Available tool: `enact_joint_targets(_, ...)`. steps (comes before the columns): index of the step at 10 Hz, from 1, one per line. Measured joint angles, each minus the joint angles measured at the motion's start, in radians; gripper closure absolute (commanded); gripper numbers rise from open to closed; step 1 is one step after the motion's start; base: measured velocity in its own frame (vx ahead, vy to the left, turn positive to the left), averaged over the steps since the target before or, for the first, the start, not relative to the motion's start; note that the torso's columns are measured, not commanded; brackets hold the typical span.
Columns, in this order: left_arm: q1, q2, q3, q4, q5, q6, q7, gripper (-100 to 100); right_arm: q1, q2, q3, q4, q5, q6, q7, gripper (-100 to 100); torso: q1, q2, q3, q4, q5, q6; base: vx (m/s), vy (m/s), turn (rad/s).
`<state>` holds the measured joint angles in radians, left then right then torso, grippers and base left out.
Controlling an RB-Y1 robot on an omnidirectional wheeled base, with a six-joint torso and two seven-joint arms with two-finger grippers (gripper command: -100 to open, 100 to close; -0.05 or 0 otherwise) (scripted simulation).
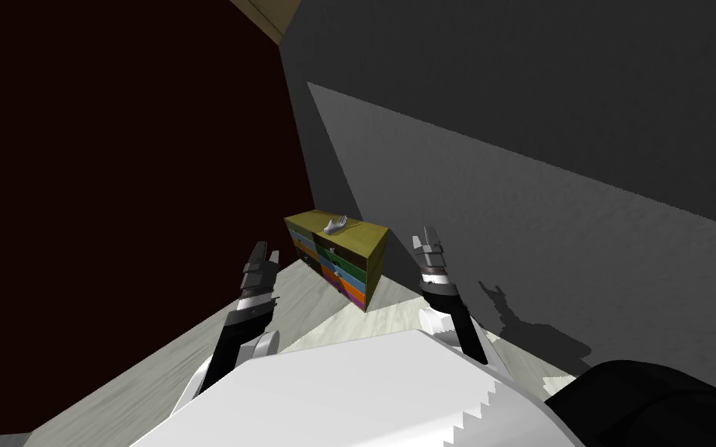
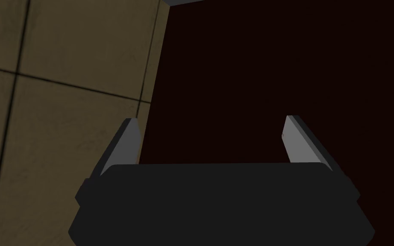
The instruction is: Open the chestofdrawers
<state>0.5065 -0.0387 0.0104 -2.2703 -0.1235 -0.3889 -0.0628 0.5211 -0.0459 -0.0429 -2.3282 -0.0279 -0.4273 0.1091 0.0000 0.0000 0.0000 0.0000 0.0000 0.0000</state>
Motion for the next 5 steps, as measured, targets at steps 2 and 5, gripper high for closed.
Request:
enact_joint_targets(2,0.000,0.000,0.000,0.000,0.000,0.000,0.000,0,0.000,0.000,0.000,0.000,0.000,0.000,0.000,0,0.000,0.104,-0.209,0.105,0.000,0.000,0.000,0.000,0.000)
enact_joint_targets(5,0.000,0.000,0.000,0.000,0.000,0.000,0.000,0,0.000,0.000,0.000,0.000,0.000,0.000,0.000,0,0.000,0.322,-0.644,0.322,0.000,0.000,0.000,0.000,0.000)
